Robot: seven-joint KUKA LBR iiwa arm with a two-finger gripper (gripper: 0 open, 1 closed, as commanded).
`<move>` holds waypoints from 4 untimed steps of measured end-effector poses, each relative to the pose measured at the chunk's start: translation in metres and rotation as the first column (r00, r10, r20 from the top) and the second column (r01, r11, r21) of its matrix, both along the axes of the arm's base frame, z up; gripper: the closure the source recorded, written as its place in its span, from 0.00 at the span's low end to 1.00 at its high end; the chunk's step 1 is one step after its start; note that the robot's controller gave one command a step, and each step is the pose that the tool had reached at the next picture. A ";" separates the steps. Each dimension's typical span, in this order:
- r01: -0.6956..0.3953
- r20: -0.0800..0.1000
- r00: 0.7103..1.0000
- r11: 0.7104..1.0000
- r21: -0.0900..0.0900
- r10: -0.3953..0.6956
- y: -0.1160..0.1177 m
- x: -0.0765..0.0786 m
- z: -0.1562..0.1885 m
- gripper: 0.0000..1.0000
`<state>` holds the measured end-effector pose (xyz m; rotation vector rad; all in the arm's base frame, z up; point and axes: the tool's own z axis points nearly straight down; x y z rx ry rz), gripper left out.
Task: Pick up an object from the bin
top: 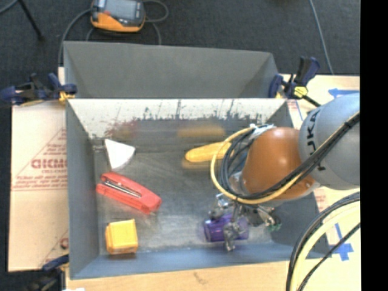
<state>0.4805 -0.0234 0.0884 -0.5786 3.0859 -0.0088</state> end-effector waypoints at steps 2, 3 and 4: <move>-0.002 0.000 1.000 1.000 0.000 0.002 0.000 0.000 0.000 1.00; -0.003 0.000 1.000 1.000 0.000 0.003 0.000 0.000 0.000 1.00; -0.004 0.000 1.000 1.000 0.000 0.004 0.000 0.000 0.000 1.00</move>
Offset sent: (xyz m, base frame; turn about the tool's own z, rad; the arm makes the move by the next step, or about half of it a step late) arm 0.0000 0.0000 0.0000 0.0000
